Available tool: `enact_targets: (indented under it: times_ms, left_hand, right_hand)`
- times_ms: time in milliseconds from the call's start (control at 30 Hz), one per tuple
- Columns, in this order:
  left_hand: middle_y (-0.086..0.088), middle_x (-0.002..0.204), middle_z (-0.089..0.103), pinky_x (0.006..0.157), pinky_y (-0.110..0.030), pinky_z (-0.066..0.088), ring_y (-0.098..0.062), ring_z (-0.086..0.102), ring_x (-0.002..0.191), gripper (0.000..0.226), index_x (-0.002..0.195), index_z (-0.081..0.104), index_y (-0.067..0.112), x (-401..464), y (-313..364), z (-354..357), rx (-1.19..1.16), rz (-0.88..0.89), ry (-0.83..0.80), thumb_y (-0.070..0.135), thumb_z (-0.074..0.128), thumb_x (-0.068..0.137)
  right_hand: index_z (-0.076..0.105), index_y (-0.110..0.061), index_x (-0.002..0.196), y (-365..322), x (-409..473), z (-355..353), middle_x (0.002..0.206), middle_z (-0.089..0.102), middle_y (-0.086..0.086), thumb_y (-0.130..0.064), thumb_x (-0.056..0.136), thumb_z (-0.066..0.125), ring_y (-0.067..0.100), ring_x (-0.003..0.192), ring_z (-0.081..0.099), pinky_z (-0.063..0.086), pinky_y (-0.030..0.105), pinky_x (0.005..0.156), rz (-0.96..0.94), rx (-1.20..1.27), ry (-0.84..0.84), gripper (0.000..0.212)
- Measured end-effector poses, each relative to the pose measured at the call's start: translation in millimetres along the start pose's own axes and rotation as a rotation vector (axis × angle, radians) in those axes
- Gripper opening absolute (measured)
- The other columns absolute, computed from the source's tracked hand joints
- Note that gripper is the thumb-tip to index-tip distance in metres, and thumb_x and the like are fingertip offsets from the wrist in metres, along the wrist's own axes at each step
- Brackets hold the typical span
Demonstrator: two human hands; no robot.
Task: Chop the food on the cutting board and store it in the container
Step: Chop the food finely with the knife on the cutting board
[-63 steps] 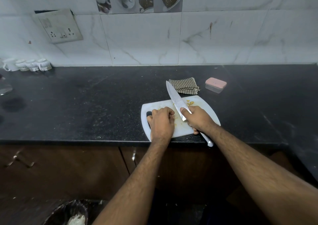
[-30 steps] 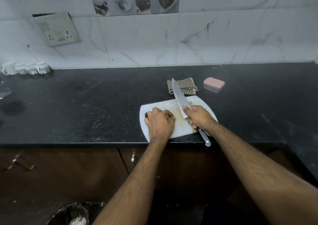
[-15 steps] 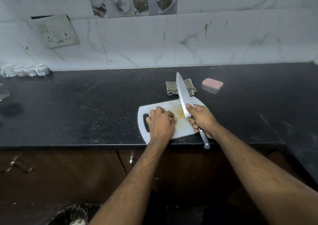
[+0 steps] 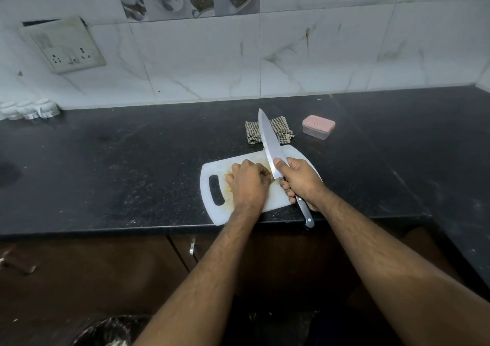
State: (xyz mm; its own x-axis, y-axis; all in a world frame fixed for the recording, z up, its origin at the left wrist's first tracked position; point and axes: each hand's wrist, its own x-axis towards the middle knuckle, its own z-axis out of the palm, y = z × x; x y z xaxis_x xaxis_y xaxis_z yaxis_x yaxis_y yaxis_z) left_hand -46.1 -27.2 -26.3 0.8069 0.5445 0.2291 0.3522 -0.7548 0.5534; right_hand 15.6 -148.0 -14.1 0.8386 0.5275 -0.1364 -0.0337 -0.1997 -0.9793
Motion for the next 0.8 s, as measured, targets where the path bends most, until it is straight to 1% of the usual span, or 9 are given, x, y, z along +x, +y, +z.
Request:
enact_targets:
  times_ms: [167,233,333,400,500,567,633,700,800]
  left_hand:
    - [0.007,0.103,0.066,0.091,-0.038,0.03,-0.019,0.047,0.108,0.004,0.095,0.068,0.026,-5.1,-2.3,-0.9,-0.016,0.022,0.063,0.029,0.066,0.097]
    - [0.008,0.098,0.068,0.088,-0.034,0.025,-0.018,0.047,0.106,0.007,0.099,0.068,0.026,-8.2,-5.7,-1.5,-0.055,0.002,0.106,0.03,0.063,0.099]
    - [0.006,0.1,0.071,0.091,-0.038,0.026,-0.018,0.047,0.108,0.019,0.109,0.073,0.026,-11.0,-12.4,-3.9,-0.001,-0.017,0.123,0.031,0.055,0.103]
    - [0.005,0.1,0.071,0.09,-0.04,0.03,-0.02,0.047,0.108,0.022,0.11,0.074,0.027,-12.7,-16.9,-6.9,0.08,-0.005,0.117,0.033,0.055,0.103]
    - [0.005,0.104,0.066,0.087,-0.04,0.031,-0.02,0.045,0.108,0.022,0.107,0.077,0.027,-14.3,-20.9,-10.2,0.116,0.006,0.089,0.035,0.057,0.102]
    - [0.005,0.108,0.063,0.087,-0.039,0.03,-0.02,0.043,0.109,0.023,0.108,0.077,0.026,-14.9,-22.6,-12.2,0.111,0.015,0.049,0.032,0.056,0.103]
    - [0.004,0.114,0.061,0.088,-0.04,0.029,-0.021,0.042,0.114,0.024,0.114,0.075,0.028,-15.4,-25.5,-14.1,0.139,0.045,0.003,0.026,0.054,0.104]
    - [0.005,0.118,0.061,0.088,-0.039,0.028,-0.021,0.041,0.117,0.026,0.119,0.074,0.031,-15.5,-30.1,-15.6,0.136,0.055,-0.015,0.023,0.055,0.103]
    - [0.008,0.117,0.063,0.086,-0.037,0.025,-0.019,0.042,0.116,0.022,0.114,0.076,0.032,-14.6,-32.4,-16.6,0.053,0.002,0.003,0.025,0.059,0.101]
  right_hand:
    - [0.064,-0.02,0.099,1.0,1.0,0.5,0.054,0.047,0.001,-0.044,0.103,0.052,0.011,0.04,0.038,0.04,0.025,0.038,-0.02,-0.034,-0.004,0.027]
    - [0.065,-0.016,0.104,2.2,2.3,1.1,0.053,0.048,0.0,-0.044,0.103,0.051,0.011,0.04,0.039,0.04,0.026,0.038,-0.024,-0.053,0.0,0.031]
    - [0.062,-0.014,0.113,3.5,5.1,2.3,0.054,0.049,0.0,-0.045,0.103,0.052,0.011,0.041,0.042,0.042,0.027,0.039,-0.015,-0.097,0.006,0.034]
    - [0.062,-0.014,0.12,4.6,7.1,3.4,0.054,0.049,0.001,-0.045,0.102,0.052,0.011,0.041,0.042,0.042,0.027,0.039,-0.005,-0.124,0.009,0.037]
    - [0.052,-0.014,0.14,6.2,8.7,4.4,0.055,0.05,0.001,-0.046,0.102,0.053,0.01,0.041,0.043,0.042,0.026,0.038,0.004,-0.133,0.021,0.05]
    - [0.056,-0.014,0.135,5.2,7.6,5.3,0.056,0.051,0.002,-0.046,0.102,0.052,0.011,0.04,0.044,0.042,0.026,0.038,-0.002,-0.149,0.029,0.046]
    - [0.062,-0.012,0.119,3.2,6.0,6.2,0.058,0.052,0.004,-0.046,0.102,0.053,0.011,0.041,0.044,0.043,0.026,0.038,-0.011,-0.17,0.038,0.039]
    - [0.064,-0.013,0.109,2.1,5.8,7.2,0.059,0.053,0.005,-0.046,0.101,0.052,0.013,0.041,0.045,0.043,0.026,0.039,-0.02,-0.196,0.049,0.036]
    - [0.065,-0.014,0.102,0.9,4.6,10.2,0.059,0.055,0.006,-0.046,0.102,0.051,0.016,0.04,0.046,0.044,0.027,0.039,-0.032,-0.273,0.074,0.035]
